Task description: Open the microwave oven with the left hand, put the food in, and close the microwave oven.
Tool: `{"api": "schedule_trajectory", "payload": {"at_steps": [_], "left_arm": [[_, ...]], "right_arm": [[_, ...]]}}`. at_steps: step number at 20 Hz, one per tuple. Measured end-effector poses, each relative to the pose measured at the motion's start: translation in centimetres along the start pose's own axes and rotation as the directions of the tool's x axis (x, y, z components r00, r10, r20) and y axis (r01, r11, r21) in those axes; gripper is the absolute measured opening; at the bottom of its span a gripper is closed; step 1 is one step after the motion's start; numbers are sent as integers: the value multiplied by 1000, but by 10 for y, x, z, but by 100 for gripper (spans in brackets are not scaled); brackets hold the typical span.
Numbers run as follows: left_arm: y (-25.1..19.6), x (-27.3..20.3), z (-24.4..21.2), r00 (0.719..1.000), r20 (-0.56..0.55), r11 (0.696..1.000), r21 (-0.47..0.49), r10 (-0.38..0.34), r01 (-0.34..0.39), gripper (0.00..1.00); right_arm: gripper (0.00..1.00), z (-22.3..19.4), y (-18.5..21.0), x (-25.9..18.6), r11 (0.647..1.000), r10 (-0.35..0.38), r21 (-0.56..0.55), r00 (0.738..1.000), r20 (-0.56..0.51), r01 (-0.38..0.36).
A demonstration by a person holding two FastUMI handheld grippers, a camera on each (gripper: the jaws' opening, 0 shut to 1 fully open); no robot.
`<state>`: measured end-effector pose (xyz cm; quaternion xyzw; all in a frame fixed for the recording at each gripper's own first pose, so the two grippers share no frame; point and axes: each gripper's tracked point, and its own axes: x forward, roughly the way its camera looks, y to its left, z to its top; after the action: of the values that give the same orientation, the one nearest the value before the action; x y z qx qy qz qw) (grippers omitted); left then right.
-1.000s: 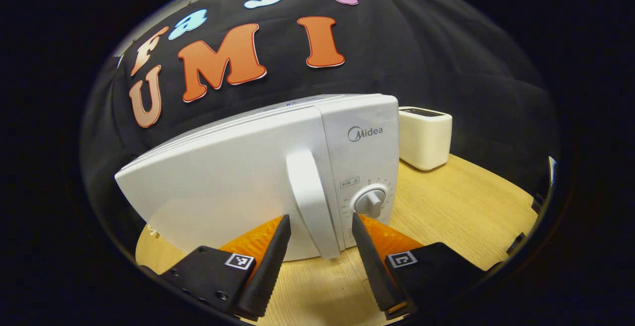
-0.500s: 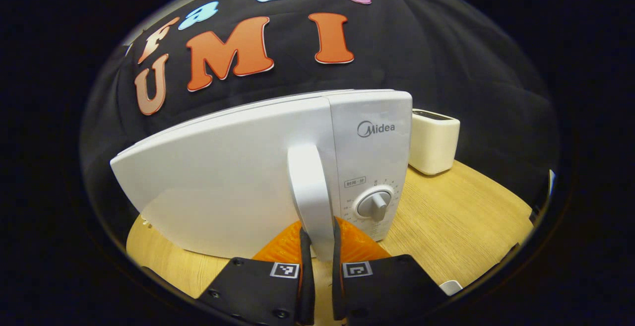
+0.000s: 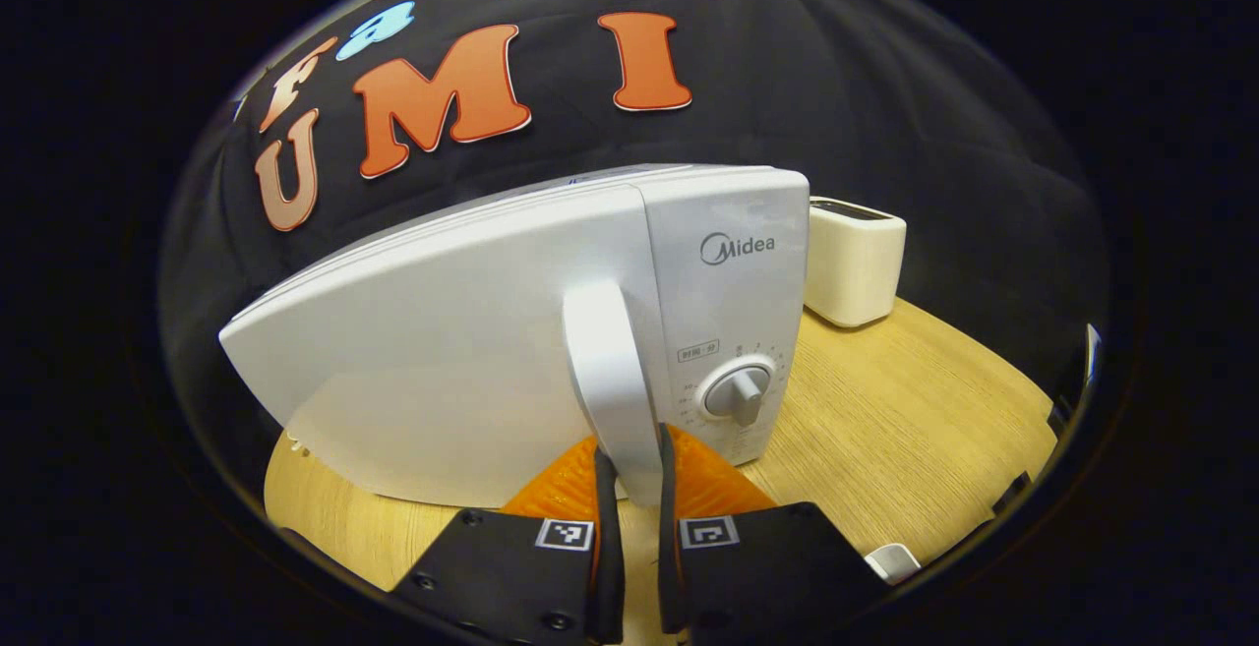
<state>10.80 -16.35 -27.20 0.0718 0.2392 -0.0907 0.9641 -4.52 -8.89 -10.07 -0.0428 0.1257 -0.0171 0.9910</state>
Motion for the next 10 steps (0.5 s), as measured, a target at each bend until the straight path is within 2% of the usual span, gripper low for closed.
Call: {"api": "schedule_trajectory", "payload": {"at_steps": [3,5,6,7,10], "left_arm": [[1,-6,1,1000,-12,1000,-5,15,-15,18],[-2,-24,-10,999,5,999,-9,32,-32,10],[-2,-36,-14,999,26,999,12,30,-30,10],[0,-50,-22,999,22,999,24,30,-30,14],[8,-86,-43,999,3,999,1,39,-39,14]], "right_arm": [[95,-5,-3,9,1000,21,-4,1000,-13,-21],[95,-6,-4,15,1000,29,-1,999,-15,-29],[95,-7,-7,17,999,32,3,999,-15,-32],[95,-8,-7,20,999,39,7,999,-20,-39],[95,-18,-4,28,998,66,7,997,-39,-66]]}}
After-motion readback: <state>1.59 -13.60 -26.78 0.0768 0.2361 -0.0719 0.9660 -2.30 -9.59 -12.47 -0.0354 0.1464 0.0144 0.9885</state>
